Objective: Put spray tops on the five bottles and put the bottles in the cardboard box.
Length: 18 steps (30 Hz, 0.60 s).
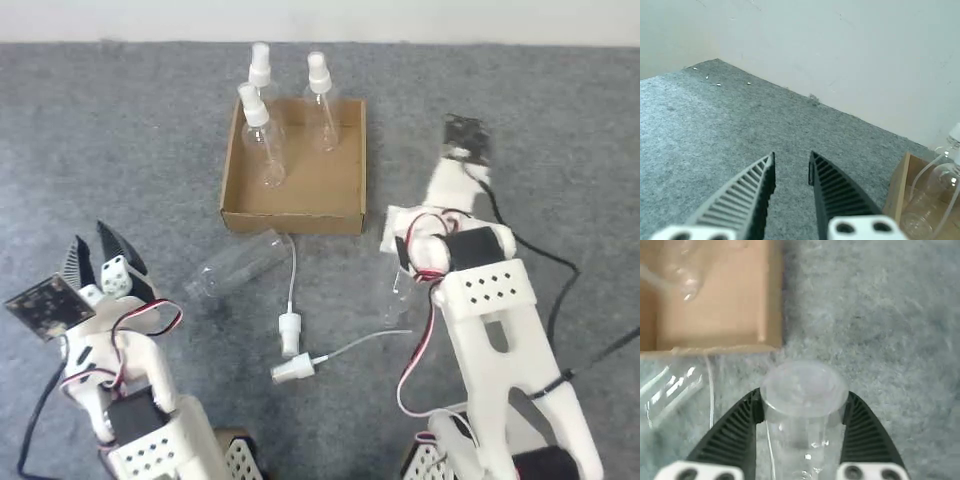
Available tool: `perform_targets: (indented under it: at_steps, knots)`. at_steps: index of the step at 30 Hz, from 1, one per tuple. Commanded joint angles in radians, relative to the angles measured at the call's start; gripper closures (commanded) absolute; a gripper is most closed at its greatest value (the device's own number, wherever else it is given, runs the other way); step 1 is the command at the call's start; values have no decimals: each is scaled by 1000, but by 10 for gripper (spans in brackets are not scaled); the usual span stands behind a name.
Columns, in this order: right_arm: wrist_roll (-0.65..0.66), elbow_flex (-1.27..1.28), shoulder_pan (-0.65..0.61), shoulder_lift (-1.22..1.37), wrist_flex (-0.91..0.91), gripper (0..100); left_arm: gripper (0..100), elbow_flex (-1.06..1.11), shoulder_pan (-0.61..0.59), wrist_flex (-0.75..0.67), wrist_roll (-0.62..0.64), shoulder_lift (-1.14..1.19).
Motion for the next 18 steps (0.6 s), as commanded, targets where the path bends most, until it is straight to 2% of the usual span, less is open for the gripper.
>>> perform_targets:
  at_steps: [1,10,15,18]
  knots:
    - [-209,14,82,-8,-91,924,894,-10,-5,-3,-6,-17]
    - [-417,115,188,-5,-211,921,894,-10,-5,-3,-6,-17]
    - [-425,161,245,-15,-206,917,894,-10,-5,-3,-6,-17]
    - [-428,161,288,-13,-206,864,894,-10,-5,-3,-6,-17]
